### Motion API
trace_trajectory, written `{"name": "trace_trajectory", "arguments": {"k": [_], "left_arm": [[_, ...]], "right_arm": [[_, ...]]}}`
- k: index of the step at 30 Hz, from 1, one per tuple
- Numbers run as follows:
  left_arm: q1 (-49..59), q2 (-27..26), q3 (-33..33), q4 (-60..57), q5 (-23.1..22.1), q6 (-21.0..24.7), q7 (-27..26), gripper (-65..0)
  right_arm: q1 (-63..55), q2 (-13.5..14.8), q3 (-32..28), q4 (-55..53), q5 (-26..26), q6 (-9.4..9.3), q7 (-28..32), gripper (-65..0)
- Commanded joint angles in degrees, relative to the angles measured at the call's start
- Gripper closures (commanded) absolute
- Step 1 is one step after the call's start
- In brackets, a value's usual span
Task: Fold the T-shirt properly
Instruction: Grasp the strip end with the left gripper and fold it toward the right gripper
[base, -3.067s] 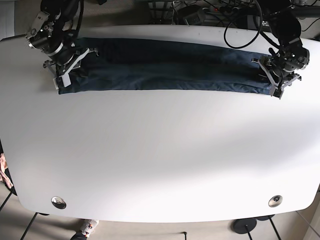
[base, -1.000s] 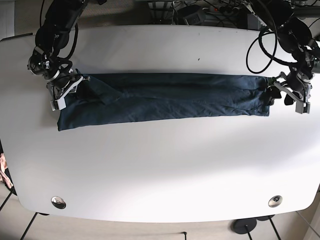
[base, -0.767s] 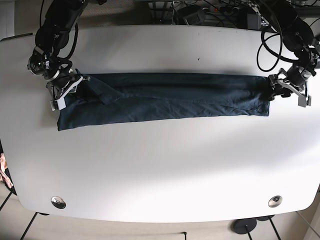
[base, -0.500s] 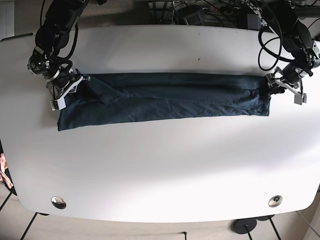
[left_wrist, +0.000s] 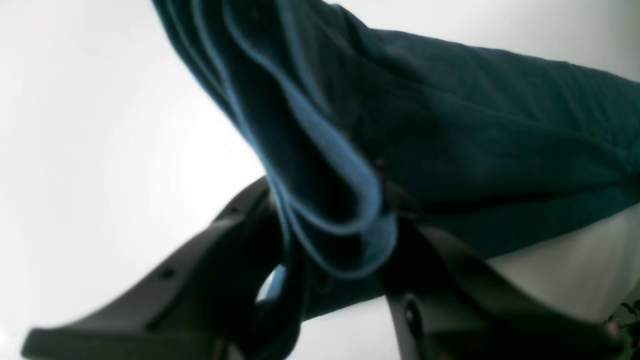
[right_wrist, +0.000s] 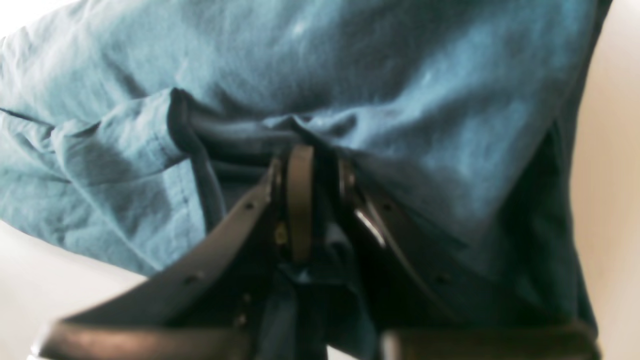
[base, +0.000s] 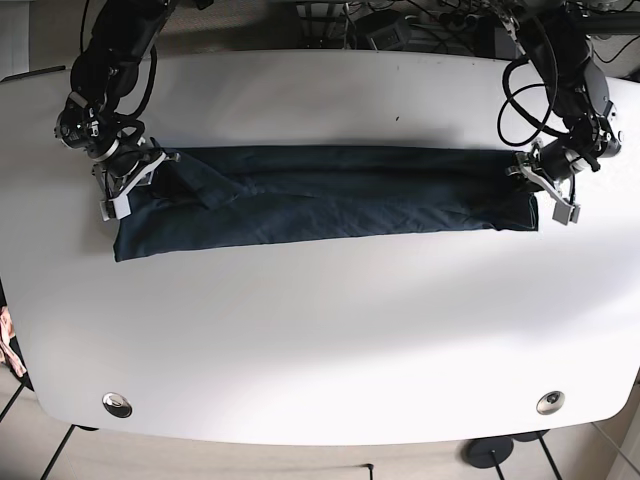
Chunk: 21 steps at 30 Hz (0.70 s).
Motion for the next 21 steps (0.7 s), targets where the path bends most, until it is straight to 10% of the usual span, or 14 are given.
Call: {"name": "trace_trajectory", "arguments": {"k": [1, 9, 15, 21], "left_arm": [[-0.09, -0.78, 0.85, 9.75, -0.19, -0.08, -0.20, -7.4], [1.58, 3.00, 21.77, 33.49, 0.96, 0.84, -0.20, -6.8], [-4.75, 14.51, 39.44, 31.73, 11.24, 4.89, -0.20, -6.8], [-7.82, 22.16, 42.34, 22.33, 19.86, 4.98, -0.29, -7.5]], "right_arm": [[-0.48, 0.70, 0.19, 0.27, -1.88, -0.56, -1.55, -5.9], [-0.66, 0.70, 0.19, 0.27, -1.88, -0.56, -1.55, -5.9], [-0.66, 0.61, -0.16, 0.27, -1.53, -0.56, -1.55, -5.9], [-0.57, -0.71, 0.19, 0.36, -1.79, -0.56, -1.55, -5.9]]}}
